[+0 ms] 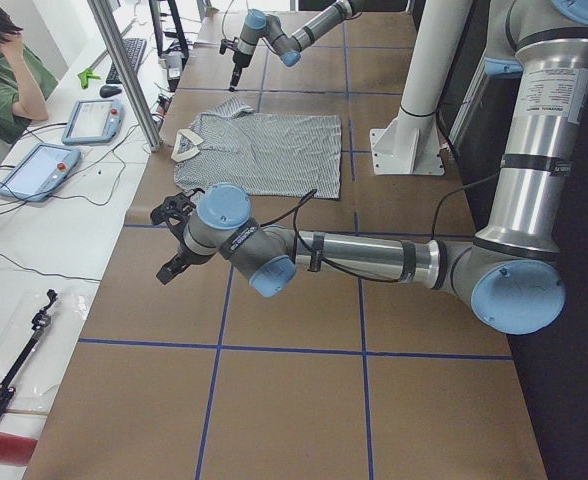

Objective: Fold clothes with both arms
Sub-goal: 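Move the right gripper toward the sleeve nearest it on the striped polo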

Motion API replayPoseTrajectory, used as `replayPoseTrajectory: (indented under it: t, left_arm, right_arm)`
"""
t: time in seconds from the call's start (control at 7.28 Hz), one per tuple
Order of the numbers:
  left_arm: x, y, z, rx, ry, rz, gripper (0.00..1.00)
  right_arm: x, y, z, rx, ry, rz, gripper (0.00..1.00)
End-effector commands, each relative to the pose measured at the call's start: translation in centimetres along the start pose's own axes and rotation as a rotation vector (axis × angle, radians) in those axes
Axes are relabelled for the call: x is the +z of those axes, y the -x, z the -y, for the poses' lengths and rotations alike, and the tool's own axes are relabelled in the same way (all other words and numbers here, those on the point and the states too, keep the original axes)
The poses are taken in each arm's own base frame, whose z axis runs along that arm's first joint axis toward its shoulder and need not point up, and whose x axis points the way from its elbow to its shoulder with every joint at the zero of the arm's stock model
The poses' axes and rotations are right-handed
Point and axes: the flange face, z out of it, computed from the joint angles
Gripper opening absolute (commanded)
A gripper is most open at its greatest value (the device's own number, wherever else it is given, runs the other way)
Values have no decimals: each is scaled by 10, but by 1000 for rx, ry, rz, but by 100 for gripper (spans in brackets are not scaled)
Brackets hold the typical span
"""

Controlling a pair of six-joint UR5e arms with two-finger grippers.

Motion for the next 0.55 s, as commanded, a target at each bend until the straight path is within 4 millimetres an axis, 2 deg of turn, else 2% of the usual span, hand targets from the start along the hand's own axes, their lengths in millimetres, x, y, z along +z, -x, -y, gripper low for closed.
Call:
replayPoseTrajectory:
  t: [0.0, 0.14, 0.41]
  left_arm:
    - [1, 0, 1, 1, 0, -1, 100]
    - [1, 0, 1, -1, 1, -1, 100]
    - [1, 0, 4, 3, -2, -1, 100]
  right_arm:
    - [22, 1, -13, -6, 8, -20, 56]
    - [32, -4, -18, -5, 10, -44, 55]
    - [33, -3, -20, -7, 11, -45, 55]
